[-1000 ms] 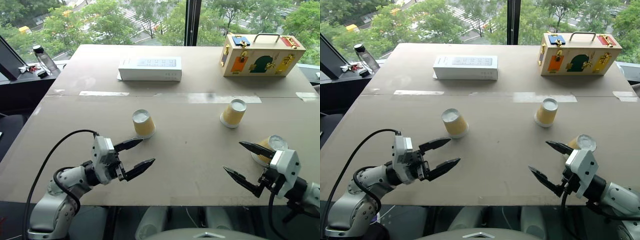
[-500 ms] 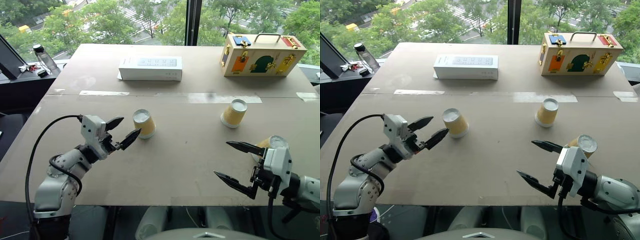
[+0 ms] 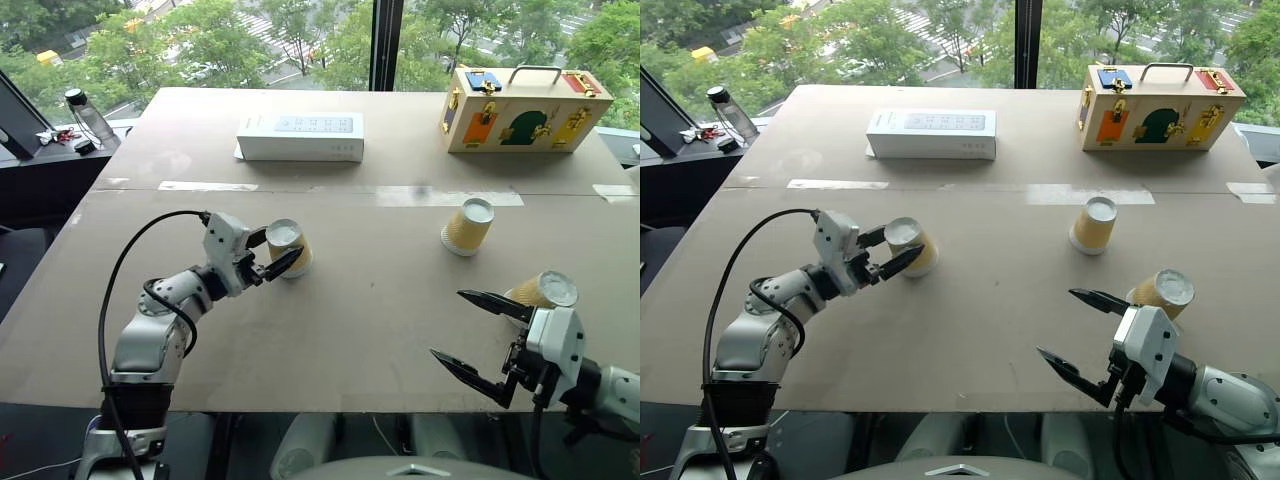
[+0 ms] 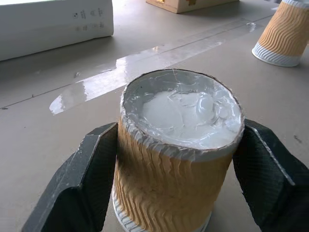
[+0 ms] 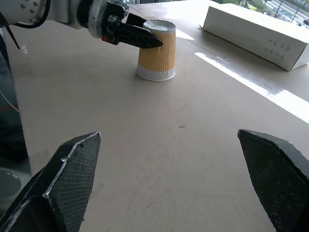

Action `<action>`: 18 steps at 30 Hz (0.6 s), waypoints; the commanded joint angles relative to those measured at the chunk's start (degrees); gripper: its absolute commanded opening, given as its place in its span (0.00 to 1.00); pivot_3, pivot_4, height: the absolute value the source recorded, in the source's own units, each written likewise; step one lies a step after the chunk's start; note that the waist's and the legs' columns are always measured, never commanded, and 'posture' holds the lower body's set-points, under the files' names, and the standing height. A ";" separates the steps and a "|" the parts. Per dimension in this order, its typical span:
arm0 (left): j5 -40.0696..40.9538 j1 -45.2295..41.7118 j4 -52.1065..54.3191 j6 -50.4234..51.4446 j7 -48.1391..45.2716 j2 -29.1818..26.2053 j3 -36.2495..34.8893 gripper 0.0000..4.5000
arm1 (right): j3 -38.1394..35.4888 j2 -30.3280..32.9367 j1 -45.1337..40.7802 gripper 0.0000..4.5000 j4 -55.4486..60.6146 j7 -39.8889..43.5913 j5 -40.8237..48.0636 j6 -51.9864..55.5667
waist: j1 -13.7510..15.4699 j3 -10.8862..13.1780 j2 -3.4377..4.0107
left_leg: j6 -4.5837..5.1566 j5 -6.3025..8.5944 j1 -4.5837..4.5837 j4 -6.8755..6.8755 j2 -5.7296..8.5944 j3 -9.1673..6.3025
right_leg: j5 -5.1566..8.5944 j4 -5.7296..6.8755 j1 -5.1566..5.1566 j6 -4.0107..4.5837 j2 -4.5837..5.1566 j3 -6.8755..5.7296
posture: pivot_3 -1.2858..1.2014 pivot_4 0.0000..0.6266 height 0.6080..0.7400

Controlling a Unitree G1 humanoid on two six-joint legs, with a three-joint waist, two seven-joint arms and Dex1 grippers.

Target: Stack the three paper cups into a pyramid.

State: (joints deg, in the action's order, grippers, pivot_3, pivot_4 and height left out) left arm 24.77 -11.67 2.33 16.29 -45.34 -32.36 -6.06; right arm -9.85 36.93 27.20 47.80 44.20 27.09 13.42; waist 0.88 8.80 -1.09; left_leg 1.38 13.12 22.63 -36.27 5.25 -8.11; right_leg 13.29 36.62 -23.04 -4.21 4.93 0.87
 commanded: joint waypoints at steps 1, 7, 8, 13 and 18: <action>-0.78 -1.91 -1.44 -2.66 -2.35 -0.38 0.05 0.51 | -0.92 -0.57 0.88 1.00 2.91 -1.19 -0.76 -1.60 | -0.09 0.00 0.00 | 0.00 0.00 0.00 0.00 0.00 0.02 | 0.00 0.00 -0.01 0.00 0.00 0.03 | 0.52 0.24 1.00; 2.39 -6.20 -0.72 0.27 -8.56 0.90 2.87 0.51 | -0.27 -1.61 2.65 1.00 3.58 -2.75 -2.34 -1.98 | 0.24 0.01 -0.01 | 0.00 0.00 0.02 -0.01 0.02 -0.03 | 0.00 0.01 -0.01 0.00 0.01 -0.03 | 0.52 0.24 1.00; 2.15 -7.21 -1.10 0.41 -9.58 1.25 3.98 0.51 | -0.36 -1.77 2.79 1.00 3.62 -3.03 -2.49 -1.97 | 0.19 0.00 -0.01 | 0.00 0.00 0.02 -0.03 0.03 -0.03 | 0.00 0.01 0.00 0.00 0.02 -0.03 | 0.52 0.24 1.00; 0.49 -11.41 -3.78 0.41 -11.66 3.45 7.57 0.51 | -0.52 -2.36 3.00 1.00 3.69 -4.55 -3.41 -1.70 | -0.05 0.00 -0.02 | 0.00 -0.01 0.01 -0.04 0.04 -0.03 | 0.00 0.03 0.00 -0.01 0.00 -0.02 | 0.52 0.24 1.00; -3.23 -14.70 -8.06 -2.76 -11.87 6.20 10.95 0.51 | -0.16 -3.52 4.11 1.00 4.31 -6.87 -4.83 -1.12 | -0.07 0.00 -0.02 | 0.00 -0.01 0.01 -0.05 0.04 0.00 | -0.01 0.08 -0.02 -0.01 -0.02 0.02 | 0.52 0.24 1.00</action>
State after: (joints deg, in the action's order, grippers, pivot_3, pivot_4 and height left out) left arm 22.42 -25.26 -5.23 15.44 -56.81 -26.57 4.71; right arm -9.75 33.64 30.87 49.47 38.14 22.58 12.60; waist 0.81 8.80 -1.11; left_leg 1.37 13.11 22.64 -36.32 5.29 -8.11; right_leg 13.29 36.70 -23.06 -4.22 4.91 0.89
